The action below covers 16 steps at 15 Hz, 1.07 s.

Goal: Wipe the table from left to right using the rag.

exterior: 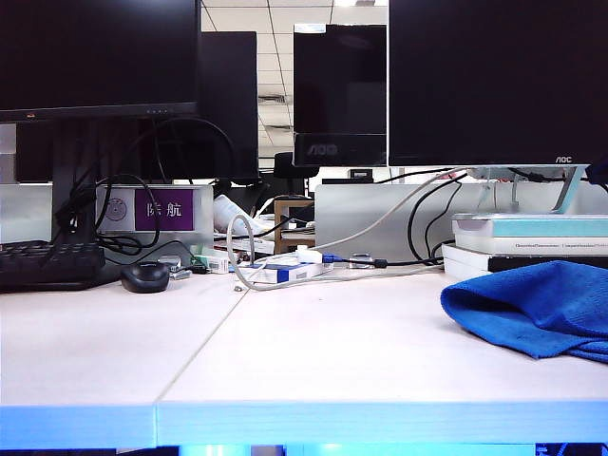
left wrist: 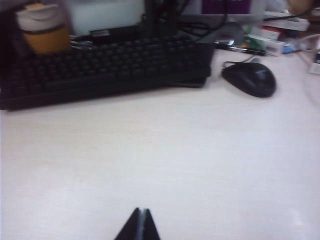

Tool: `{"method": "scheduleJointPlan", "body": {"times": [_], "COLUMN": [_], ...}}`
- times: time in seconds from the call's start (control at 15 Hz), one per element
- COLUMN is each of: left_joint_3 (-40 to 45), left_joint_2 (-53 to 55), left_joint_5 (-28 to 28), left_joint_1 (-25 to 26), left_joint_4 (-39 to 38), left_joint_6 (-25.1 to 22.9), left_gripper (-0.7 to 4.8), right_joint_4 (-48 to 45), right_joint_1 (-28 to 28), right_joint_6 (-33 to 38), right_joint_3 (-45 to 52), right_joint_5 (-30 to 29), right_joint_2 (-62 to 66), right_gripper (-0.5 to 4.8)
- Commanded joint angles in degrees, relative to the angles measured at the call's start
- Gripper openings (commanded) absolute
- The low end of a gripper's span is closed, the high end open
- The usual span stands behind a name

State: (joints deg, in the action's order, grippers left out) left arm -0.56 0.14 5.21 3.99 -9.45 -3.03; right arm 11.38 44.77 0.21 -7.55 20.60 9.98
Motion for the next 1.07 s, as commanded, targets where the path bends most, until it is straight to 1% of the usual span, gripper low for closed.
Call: {"method": "scheduleJointPlan", "body": {"times": [0.07, 0.2, 0.33, 0.4, 0.47, 0.53, 1.07], "left_joint_3": [0.1, 0.1, 0.1, 0.1, 0.1, 0.1, 0.1], "left_joint_2": [-0.1, -0.1, -0.1, -0.1, -0.1, -0.1, -0.1], "left_joint_5": [1.1, 0.6, -3.0, -1.8, -1.4, -1.4, -1.4], "left_joint_1": [-0.3, -0.3, -0.9, -4.8, -7.6, -4.3, -4.3], "left_joint_4": [-0.9, -0.9, -1.2, -1.2, -1.2, -0.9, -0.8], "left_joint_6": [-0.2, 0.1, 0.3, 0.2, 0.0, 0.3, 0.7], "left_gripper": [-0.06, -0.06, -0.06, -0.06, -0.06, -0.02, -0.02], "right_joint_4": [-0.9, -0.9, -0.9, -0.9, -0.9, -0.9, -0.2], "right_joint_1": [0.0, 0.0, 0.0, 0.0, 0.0, 0.0, -0.1], "right_joint_6": [0.2, 0.2, 0.2, 0.2, 0.2, 0.2, 0.1], "right_joint_3": [-0.2, -0.2, -0.2, -0.2, -0.2, -0.2, 0.6], "right_joint_5": [0.2, 0.2, 0.2, 0.2, 0.2, 0.2, 0.5], "right_joint_2": [0.0, 0.0, 0.0, 0.0, 0.0, 0.0, -1.7], "right_gripper": [-0.01, -0.01, -0.01, -0.01, -0.01, -0.01, -0.01]}}
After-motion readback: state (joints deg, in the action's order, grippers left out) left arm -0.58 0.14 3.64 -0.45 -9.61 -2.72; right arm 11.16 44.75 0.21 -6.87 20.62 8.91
